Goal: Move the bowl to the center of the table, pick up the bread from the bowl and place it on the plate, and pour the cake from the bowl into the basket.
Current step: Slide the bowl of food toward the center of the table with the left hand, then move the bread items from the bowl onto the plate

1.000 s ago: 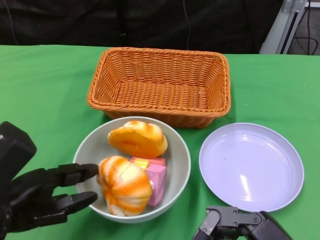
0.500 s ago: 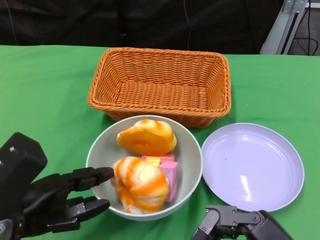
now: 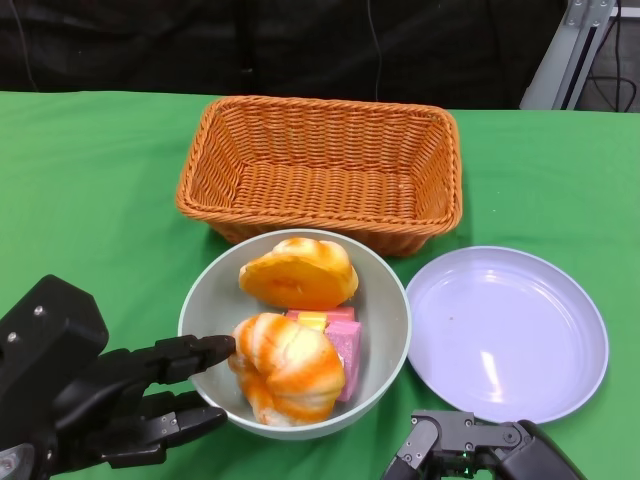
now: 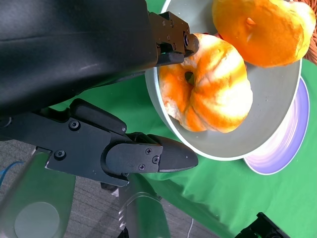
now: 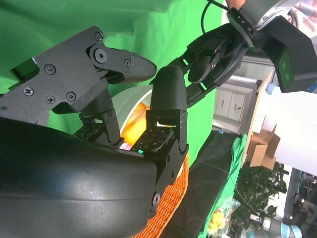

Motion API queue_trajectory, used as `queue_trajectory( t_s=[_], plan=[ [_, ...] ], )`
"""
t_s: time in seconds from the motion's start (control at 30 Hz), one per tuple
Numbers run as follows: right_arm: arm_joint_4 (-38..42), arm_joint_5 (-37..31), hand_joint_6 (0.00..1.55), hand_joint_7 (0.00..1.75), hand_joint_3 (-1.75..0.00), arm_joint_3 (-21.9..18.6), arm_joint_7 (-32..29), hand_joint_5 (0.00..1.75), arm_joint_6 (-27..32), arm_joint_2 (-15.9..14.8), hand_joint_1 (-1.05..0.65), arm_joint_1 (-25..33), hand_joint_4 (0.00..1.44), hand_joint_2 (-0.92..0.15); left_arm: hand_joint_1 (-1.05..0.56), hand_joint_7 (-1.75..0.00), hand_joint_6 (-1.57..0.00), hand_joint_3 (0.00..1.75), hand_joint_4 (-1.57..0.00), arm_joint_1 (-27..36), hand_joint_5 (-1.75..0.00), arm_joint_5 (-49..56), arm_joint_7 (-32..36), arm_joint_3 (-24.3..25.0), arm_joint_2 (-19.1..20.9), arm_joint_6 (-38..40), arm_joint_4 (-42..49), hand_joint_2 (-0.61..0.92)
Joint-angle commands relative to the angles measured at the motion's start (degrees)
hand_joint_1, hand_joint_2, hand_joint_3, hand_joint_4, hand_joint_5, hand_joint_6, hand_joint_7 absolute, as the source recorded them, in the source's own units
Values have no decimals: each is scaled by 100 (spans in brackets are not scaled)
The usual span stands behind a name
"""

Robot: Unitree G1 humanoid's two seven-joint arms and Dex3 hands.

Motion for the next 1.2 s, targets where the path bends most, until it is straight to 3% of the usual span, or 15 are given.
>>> queue_trajectory(
  t_s=[0.03,0.33,0.87,1.13,1.2],
  plan=[
    [-23,20,83,105,-82,-25,-33,155,-12,-8,-28,20,80,-53,-67,-1,-12,30,-14,123,-3,-31,-7,144,142,206,-127,92],
    [121,42,83,105,-82,-46,-38,153,-231,1,-28,-15,80,-53,-64,-1,-14,28,-14,120,-2,-22,59,510,191,436,-267,92],
    [132,56,83,106,-80,-52,-27,156,-227,-4,-28,-5,80,-55,-62,-3,-18,29,-23,-63,-6,-14,55,1112,423,170,46,92],
    [20,67,83,106,-80,-68,5,155,-47,-56,-29,54,80,-55,-51,-10,-54,14,-63,86,-18,464,1102,1496,-289,-962,196,92],
    [52,100,83,106,-79,-89,11,154,-62,-63,-29,50,80,-55,-43,-12,-64,14,-74,73,-21,393,1343,1660,-696,-1475,420,92]
  ],
)
